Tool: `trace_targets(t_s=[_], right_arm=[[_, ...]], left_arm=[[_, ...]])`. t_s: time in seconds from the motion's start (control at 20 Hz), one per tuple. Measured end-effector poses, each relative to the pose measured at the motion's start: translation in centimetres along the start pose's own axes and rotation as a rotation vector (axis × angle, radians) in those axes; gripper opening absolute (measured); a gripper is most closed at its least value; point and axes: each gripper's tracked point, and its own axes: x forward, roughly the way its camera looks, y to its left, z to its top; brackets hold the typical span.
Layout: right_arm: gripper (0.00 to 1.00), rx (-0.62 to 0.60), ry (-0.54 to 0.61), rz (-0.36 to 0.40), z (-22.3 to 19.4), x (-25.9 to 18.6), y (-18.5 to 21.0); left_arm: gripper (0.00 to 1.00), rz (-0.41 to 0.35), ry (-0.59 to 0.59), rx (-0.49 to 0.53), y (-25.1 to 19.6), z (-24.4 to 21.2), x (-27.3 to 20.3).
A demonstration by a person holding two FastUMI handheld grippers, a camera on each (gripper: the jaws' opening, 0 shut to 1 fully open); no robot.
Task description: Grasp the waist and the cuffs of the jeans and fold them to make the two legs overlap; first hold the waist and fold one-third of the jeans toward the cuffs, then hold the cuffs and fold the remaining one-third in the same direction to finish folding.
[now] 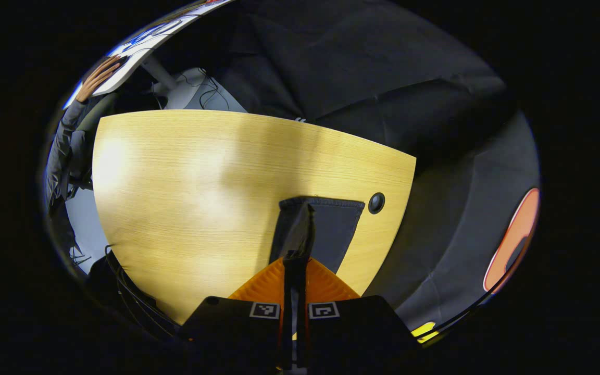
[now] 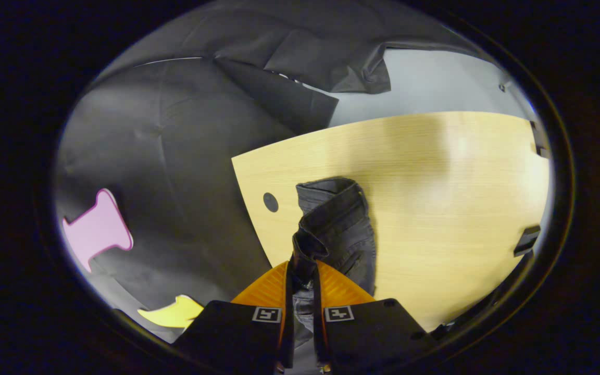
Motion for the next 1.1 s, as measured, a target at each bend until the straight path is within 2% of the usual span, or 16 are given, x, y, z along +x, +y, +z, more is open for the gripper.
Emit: trace_targets(t_s=[0.15, 0.2, 0.25, 0.3, 0.35, 0.45, 0.5, 0.55, 0.65, 0.8, 0.85, 0.95, 1.0, 1.05, 1.1], right_arm=[[0.16, 0.020, -0.008, -0.016, 0.6, 2.7, 1.2], [0.16, 0.021, -0.017, -0.020, 1.0, 3.6, 1.6], [0.12, 0.023, -0.023, -0.024, 1.3, 4.5, 1.9], [0.16, 0.027, -0.032, -0.029, 1.7, 5.1, 1.9], [0.12, 0.027, -0.031, -0.032, 2.0, 6.0, 1.9], [0.16, 0.029, -0.035, -0.041, 2.6, 7.7, 1.7], [0.11, 0.029, -0.038, -0.042, 3.0, 8.2, 1.5], [0.15, 0.028, -0.040, -0.042, 3.2, 8.7, 1.3], [0.16, 0.030, -0.043, -0.042, 3.6, 9.7, 1.1], [0.16, 0.031, -0.058, -0.050, 4.0, 10.9, 0.9], [0.16, 0.027, -0.060, -0.055, 4.1, 11.5, 0.9], [0.20, 0.029, -0.065, -0.048, 4.2, 11.8, 1.0], [0.25, 0.035, -0.069, -0.032, 4.3, 12.0, 1.6], [0.24, 0.032, -0.078, -0.019, 4.4, 11.8, 1.9], [0.31, 0.017, -0.086, -0.006, 4.3, 11.7, 2.2]], left_arm=[[0.06, -0.004, 0.011, -0.024, -4.0, 0.4, 2.5], [0.06, -0.006, 0.016, -0.010, -5.0, 0.4, 3.5], [0.06, -0.011, 0.027, 0.017, -6.3, 0.2, 4.5], [0.07, -0.013, 0.022, 0.043, -7.1, 0.0, 5.4], [0.07, -0.021, 0.024, 0.070, -8.3, 0.0, 6.5], [0.07, -0.047, 0.032, 0.132, -10.5, -0.3, 8.7], [0.09, -0.050, 0.030, 0.145, -11.1, -0.3, 9.8], [0.10, -0.038, 0.024, 0.147, -11.4, -0.1, 10.7], [0.16, 0.036, 0.006, 0.137, -10.1, 1.0, 12.6], [0.31, 0.111, 0.012, 0.073, -8.3, 1.5, 13.8], [0.33, 0.148, 0.022, 0.088, -7.7, 1.6, 13.8], [0.55, 0.190, 0.017, 0.128, -7.0, 1.9, 13.6], [0.77, 0.207, 0.003, 0.151, -6.9, 2.2, 13.4], [0.82, 0.225, -0.007, 0.174, -6.8, 2.4, 13.0], [0.82, 0.231, -0.027, 0.193, -7.1, 2.6, 12.7]])
